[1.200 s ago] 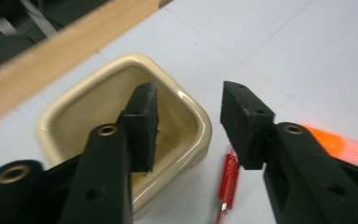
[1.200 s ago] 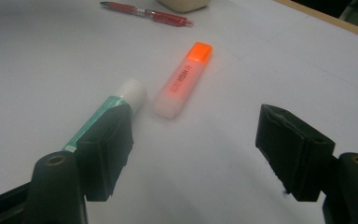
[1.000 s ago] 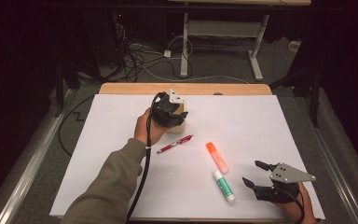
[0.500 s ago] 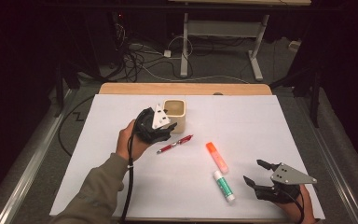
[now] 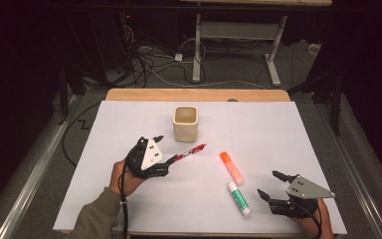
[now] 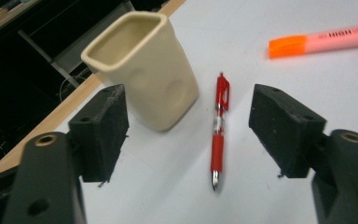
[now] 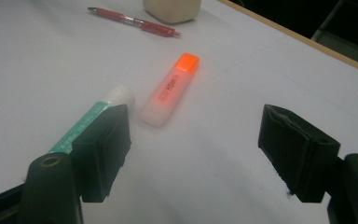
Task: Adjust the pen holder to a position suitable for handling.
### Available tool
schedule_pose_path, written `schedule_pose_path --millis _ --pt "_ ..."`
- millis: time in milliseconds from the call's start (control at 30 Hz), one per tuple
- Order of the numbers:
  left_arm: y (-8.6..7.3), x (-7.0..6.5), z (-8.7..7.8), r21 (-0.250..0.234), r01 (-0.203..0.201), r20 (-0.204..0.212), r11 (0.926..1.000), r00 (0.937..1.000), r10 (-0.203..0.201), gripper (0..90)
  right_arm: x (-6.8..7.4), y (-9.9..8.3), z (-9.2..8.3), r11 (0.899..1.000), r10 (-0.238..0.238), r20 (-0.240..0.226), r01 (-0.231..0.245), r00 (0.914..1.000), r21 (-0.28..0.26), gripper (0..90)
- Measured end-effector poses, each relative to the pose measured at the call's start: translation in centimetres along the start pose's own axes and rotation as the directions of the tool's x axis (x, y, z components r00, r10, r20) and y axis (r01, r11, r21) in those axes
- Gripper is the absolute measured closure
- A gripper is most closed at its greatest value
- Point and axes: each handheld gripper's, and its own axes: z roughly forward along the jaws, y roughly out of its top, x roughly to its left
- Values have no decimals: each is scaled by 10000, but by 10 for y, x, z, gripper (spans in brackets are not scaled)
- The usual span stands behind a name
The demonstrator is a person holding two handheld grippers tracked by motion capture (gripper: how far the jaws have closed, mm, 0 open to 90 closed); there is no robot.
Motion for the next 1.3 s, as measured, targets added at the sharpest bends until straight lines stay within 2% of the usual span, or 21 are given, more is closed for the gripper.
schedule_pose_path --millis 200,333,367,400,467,533,767,900,1067,1300 --pt "-29 -7 -18 -133 138 5 9998 9999 -138 252 2 1 0 9999 -75 -115 74 9999 -109 257" --pt "-42 -9 -23 -109 166 -9 9998 9999 -167 241 3 0 0 9999 -126 -169 125 9998 -118 256" --pt "-50 -11 -26 -93 204 -106 9997 9997 -205 224 3 0 0 9998 -118 -189 115 9998 -151 256" --pt "-50 -11 -26 -93 204 -106 9997 9997 -205 223 3 0 -1 9997 -150 -187 146 9997 -190 257" --pt "-64 -11 -30 -111 277 -214 9996 9994 -279 222 3 1 -2 9993 -224 -188 218 9996 -292 256" --pt "-70 -10 -33 -45 502 -197 9987 9985 -503 217 3 1 -2 9989 -181 -226 171 9996 -448 257" --pt "-89 -13 -44 297 915 94 9954 9957 -918 176 5 4 3 9983 -304 -208 293 9993 -510 255" --pt "-97 -15 -49 460 1162 228 9922 9928 -1173 176 5 4 5 9983 -314 -232 302 9992 -499 254" --pt "-99 -17 -54 473 1188 362 9918 9920 -1205 175 5 5 8 9981 -350 -237 337 9991 -522 266" --pt "-101 -17 -51 663 1171 429 9909 9918 -1201 178 3 6 11 9986 -287 -393 268 9988 -465 266"
